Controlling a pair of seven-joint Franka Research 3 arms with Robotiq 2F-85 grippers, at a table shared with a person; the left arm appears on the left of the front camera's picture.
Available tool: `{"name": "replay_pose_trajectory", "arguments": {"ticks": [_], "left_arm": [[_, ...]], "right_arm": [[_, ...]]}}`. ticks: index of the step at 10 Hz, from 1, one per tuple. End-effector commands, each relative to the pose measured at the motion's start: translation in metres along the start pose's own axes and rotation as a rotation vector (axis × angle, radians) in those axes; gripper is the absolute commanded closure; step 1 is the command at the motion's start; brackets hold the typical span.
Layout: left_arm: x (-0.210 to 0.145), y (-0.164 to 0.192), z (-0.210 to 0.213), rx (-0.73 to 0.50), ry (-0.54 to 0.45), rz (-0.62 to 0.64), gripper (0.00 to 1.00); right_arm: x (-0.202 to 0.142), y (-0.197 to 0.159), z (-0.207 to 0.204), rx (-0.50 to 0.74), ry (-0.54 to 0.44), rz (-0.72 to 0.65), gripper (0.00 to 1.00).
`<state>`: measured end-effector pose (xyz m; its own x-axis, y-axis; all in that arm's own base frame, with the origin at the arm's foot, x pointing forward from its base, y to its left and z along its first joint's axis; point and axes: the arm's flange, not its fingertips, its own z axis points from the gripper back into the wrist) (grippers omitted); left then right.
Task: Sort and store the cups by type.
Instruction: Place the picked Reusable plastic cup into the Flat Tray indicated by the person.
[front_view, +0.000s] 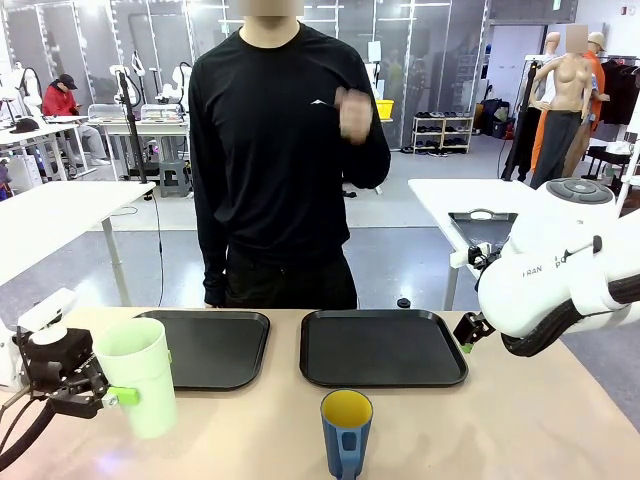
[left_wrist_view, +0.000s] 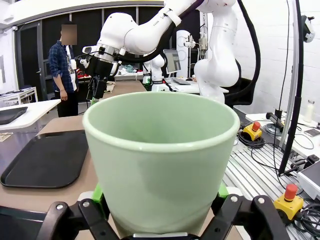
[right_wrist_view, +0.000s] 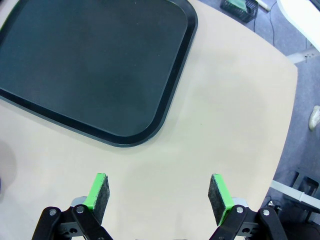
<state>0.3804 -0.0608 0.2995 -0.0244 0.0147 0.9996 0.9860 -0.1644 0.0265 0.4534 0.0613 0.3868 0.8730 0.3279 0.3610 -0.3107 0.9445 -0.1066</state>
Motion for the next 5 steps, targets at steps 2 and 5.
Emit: {"name": "replay_pose_trajectory", "arguments": {"ticks": [2, 5], "left_arm": [[0.001, 0.0012, 0.0008, 0.002, 0.0, -0.012, 0.7], [0.001, 0.0012, 0.0008, 0.002, 0.0, -0.012, 0.7]], "right_arm": [[0.0002, -0.0015, 0.0002, 0.0, 0.002, -0.003, 0.0], [0.0002, -0.0015, 0.0002, 0.0, 0.002, -0.003, 0.0]]}}
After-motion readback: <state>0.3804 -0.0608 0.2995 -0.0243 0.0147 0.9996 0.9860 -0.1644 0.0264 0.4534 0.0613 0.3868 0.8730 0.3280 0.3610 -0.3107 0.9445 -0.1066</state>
